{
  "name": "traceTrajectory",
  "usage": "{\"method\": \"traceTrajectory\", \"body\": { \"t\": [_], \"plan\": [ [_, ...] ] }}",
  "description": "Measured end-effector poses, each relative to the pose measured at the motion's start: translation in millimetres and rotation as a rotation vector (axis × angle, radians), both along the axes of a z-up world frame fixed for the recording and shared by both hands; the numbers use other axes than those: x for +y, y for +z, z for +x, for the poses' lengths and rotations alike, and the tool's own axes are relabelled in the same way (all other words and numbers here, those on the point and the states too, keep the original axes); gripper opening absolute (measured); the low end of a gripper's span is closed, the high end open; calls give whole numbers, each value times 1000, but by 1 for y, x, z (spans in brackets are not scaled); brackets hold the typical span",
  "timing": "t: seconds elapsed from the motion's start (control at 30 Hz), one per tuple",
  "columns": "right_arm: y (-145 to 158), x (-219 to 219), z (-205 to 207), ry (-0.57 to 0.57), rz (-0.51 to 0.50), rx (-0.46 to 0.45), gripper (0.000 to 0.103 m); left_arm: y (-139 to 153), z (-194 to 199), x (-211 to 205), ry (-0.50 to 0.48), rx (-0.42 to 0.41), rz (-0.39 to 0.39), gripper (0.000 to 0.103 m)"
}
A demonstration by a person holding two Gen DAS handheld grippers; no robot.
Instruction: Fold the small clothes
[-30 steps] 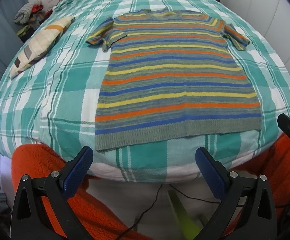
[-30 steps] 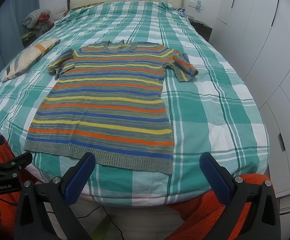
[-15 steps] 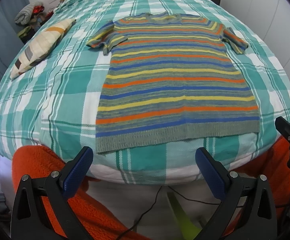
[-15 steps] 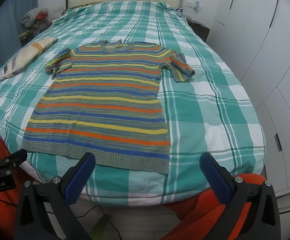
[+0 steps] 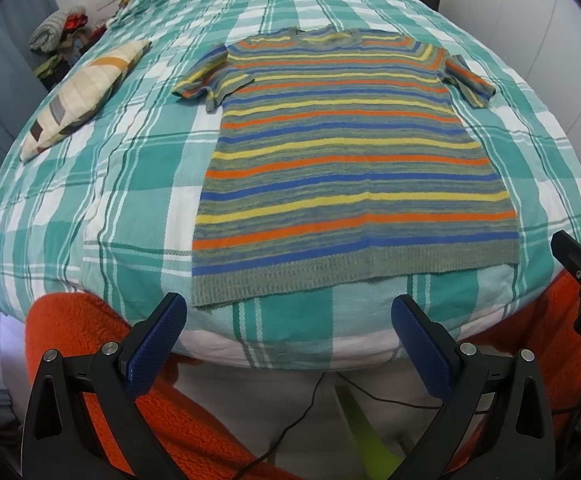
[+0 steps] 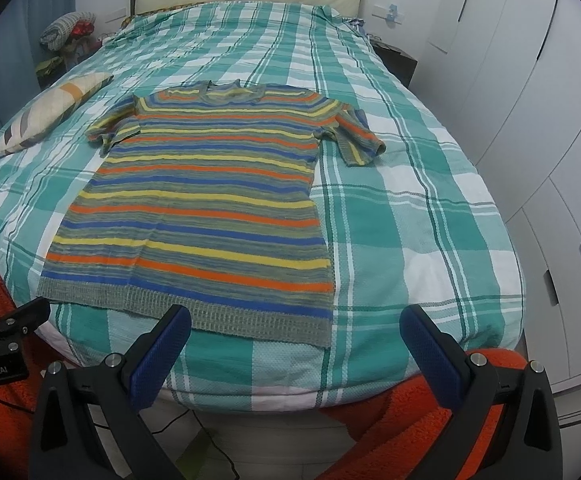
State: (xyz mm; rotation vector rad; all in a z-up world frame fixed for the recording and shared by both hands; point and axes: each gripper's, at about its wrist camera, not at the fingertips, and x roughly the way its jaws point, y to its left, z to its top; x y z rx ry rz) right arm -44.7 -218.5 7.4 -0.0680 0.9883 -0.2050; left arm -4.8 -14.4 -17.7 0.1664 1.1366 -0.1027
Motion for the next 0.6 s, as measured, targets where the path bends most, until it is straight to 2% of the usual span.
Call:
{"method": "traceTrajectory", "body": {
  "t": [0.6],
  "plan": [
    [-4, -1, -1, -6, 0, 6, 103, -3, -1, 2, 1, 2, 4, 102]
  ]
}}
